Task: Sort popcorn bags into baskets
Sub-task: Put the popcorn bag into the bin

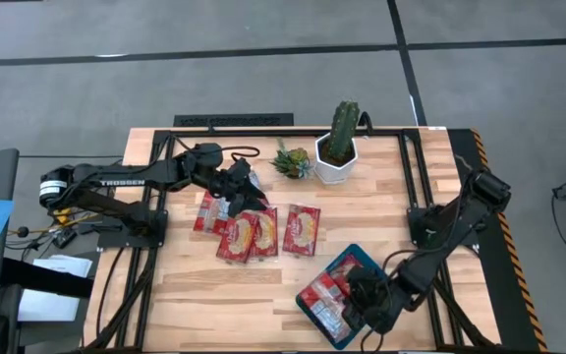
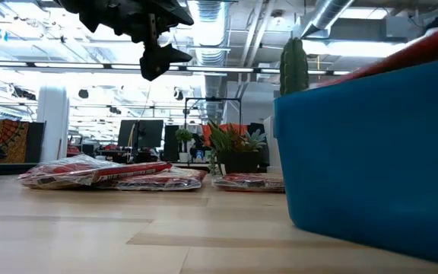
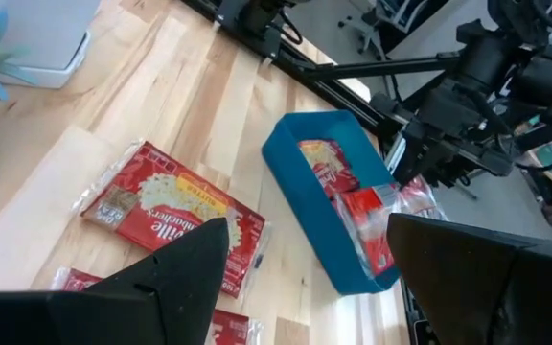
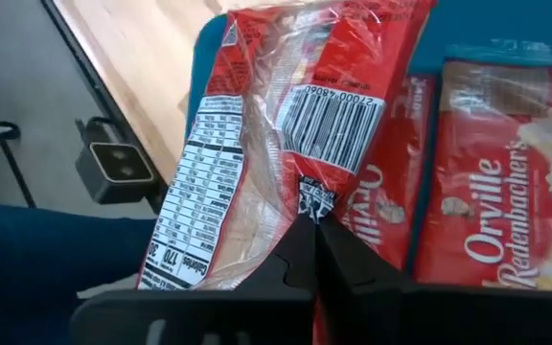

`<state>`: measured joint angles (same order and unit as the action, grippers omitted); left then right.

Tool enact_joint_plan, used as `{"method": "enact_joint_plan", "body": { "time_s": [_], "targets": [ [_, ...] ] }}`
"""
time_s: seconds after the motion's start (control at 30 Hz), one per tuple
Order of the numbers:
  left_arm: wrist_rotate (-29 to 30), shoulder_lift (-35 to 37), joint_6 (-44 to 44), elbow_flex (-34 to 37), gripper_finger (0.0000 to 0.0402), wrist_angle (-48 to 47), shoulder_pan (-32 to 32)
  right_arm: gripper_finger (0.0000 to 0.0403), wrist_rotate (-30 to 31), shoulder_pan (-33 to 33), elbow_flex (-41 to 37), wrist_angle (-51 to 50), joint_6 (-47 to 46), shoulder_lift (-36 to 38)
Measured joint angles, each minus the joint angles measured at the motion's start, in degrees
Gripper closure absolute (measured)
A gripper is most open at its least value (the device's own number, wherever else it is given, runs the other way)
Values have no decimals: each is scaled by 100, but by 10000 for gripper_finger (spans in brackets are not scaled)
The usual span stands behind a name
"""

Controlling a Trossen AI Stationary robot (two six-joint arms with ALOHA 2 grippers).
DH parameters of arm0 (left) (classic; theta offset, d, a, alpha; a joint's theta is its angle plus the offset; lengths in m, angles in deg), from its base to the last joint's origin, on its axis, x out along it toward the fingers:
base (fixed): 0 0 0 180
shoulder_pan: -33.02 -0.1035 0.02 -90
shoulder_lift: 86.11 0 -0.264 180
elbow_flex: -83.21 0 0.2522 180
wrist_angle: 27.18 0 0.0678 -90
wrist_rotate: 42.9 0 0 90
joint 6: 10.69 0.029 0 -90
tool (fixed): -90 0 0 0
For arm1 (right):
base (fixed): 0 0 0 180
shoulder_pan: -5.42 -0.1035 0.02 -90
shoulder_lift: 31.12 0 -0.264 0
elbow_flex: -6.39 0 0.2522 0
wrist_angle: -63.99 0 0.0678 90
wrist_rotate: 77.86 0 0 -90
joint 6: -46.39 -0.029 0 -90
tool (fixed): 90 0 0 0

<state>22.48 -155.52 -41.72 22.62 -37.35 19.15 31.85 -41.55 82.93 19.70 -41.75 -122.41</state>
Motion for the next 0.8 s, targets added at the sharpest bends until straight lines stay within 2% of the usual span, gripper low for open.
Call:
{"method": "enact_joint_plan", "body": {
  "time_s": [0.23, 0.33, 0.53, 0.8],
  "targets": [
    [60, 0, -2, 0, 127, -13, 0, 385, -99, -87, 0, -104, 437, 2],
    [137, 0, -2, 0, 127, -33, 0, 379, -343, -23, -24, -127, 594, 2],
    [201, 0, -7, 0, 127, -31, 0, 363, -441, 112, -31, -146, 905, 2],
    [299, -2, -7, 0, 127, -31, 0, 320, -654, 323, -31, -133, 1115, 4]
  ]
}}
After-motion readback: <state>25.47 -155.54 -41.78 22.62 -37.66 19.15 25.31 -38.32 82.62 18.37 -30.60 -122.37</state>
